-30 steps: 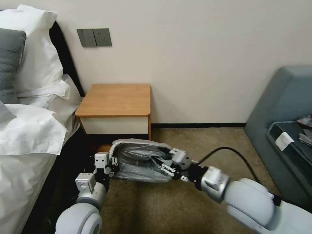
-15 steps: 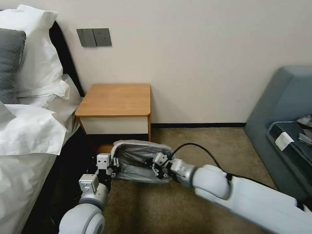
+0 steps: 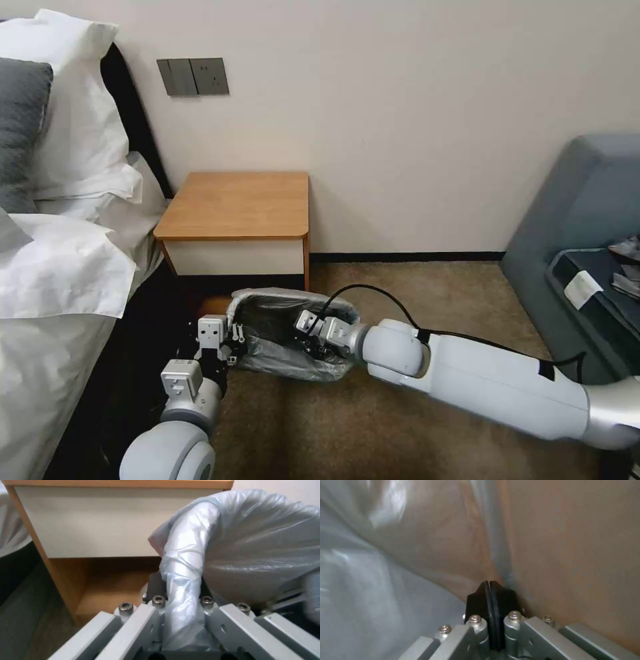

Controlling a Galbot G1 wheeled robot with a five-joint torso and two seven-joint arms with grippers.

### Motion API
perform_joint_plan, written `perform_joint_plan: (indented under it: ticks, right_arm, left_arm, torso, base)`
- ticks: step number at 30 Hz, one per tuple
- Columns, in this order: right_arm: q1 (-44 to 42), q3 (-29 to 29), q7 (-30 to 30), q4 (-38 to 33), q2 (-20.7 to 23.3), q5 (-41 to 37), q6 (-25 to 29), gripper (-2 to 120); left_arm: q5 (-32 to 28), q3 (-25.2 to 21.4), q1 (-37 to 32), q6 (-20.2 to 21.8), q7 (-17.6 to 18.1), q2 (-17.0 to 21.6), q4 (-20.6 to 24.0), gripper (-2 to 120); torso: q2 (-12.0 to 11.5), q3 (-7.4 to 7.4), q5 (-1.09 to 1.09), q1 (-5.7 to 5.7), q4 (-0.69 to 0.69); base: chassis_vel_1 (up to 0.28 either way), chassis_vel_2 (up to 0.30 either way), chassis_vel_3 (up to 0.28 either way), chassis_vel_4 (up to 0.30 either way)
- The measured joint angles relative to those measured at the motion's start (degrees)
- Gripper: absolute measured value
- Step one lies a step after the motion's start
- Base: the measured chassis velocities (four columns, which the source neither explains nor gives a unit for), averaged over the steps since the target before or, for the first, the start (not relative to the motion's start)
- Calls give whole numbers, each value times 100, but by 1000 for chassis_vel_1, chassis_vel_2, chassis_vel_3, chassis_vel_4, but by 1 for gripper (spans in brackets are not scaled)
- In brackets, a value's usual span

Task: Pick up the garbage bag from the table and place it over the trash can.

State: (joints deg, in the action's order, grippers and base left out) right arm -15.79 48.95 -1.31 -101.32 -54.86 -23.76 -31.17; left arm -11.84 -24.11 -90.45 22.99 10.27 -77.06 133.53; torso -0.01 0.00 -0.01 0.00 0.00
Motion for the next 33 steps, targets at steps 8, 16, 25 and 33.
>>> perform_joint_plan:
  ticks: [8,16,25,33]
  right_arm:
    - [72,127,-26,473,-403,70,65,0]
    - [-558,-617,-66,-626,228,62,123,0]
    - [-2226,-2592,-290,-1995,1228,63,467,0]
    - [-3981,-4162,581,-2731,1215,-696,1990,10]
  left_arm:
    - [-39,-48,-52,2,17,3,103,2]
    - [-312,-113,66,113,81,36,-10,2]
    - [-780,-114,135,370,258,39,-124,2]
    - [-2322,-286,4,1341,634,70,35,2]
  torso:
    - [0,0,1,0,1]
    - [1,-1,1,0,0]
    - [1,-1,2,0,0]
    - [1,0,6,0,5]
  base:
    - [0,0,0,0]
    - [0,0,0,0]
    - [0,0,0,0]
    - [0,0,0,0]
